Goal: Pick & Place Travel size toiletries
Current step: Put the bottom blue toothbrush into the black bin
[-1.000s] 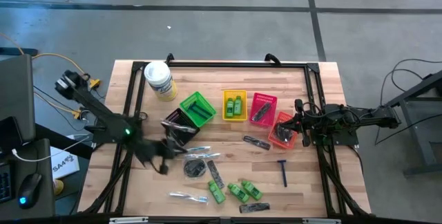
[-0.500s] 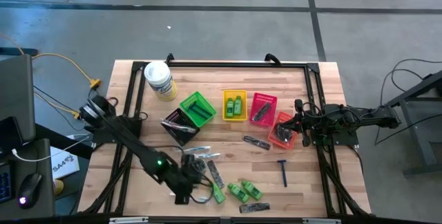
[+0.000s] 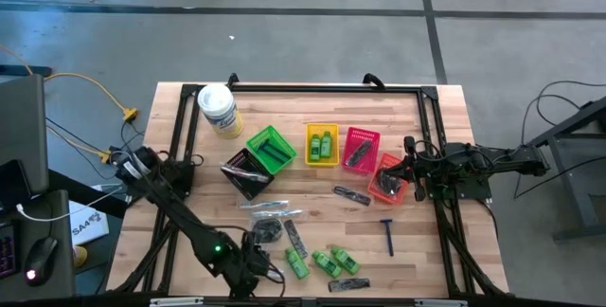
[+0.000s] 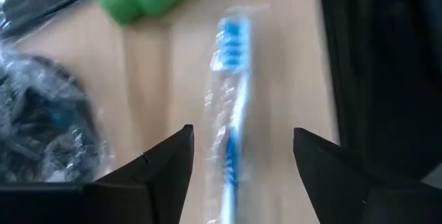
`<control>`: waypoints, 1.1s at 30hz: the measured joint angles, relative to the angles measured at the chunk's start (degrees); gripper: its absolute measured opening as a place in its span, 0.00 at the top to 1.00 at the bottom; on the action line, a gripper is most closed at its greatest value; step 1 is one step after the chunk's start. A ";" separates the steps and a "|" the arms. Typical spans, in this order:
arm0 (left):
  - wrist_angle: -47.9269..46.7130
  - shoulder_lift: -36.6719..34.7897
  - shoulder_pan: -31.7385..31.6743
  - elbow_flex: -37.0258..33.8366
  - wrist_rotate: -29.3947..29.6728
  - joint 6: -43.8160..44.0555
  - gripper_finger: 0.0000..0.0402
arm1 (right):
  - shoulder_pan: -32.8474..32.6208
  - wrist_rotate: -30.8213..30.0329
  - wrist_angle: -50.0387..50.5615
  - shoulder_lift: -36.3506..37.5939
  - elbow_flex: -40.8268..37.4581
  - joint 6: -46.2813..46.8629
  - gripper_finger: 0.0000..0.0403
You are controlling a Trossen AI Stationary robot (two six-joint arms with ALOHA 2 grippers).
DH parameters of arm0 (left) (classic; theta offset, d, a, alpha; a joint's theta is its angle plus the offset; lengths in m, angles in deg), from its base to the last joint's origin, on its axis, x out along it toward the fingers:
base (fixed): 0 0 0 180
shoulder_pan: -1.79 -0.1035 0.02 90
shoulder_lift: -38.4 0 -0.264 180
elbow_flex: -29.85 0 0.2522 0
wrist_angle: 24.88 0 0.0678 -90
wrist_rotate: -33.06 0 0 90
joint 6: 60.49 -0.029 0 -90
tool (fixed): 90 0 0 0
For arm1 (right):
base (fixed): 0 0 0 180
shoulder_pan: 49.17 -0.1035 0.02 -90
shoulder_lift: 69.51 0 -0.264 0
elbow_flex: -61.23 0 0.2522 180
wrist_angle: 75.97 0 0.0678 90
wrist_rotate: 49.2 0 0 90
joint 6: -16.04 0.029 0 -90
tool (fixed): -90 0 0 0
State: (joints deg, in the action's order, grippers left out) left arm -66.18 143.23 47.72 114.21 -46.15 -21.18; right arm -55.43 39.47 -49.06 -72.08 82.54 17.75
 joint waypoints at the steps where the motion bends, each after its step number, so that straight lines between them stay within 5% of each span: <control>1: 0.43 0.46 -0.14 -0.01 -0.19 0.00 0.42 | 0.01 0.00 0.02 -0.01 0.00 0.00 0.99; 18: 0.26 4.84 -2.77 0.06 -5.23 -2.01 0.53 | 0.01 -0.03 0.01 -0.01 0.00 0.02 0.99; 27: -1.62 4.64 -3.31 0.04 -7.04 -3.04 0.95 | 0.02 -0.03 0.00 0.00 0.00 0.02 0.99; 33: -5.32 1.99 -2.68 -0.08 -7.49 -7.10 0.92 | 0.01 -0.02 0.00 -0.01 0.00 0.02 0.99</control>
State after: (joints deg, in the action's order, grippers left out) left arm -71.50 145.22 45.03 114.12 -53.64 -28.28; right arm -55.42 39.45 -49.06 -72.09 82.54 17.78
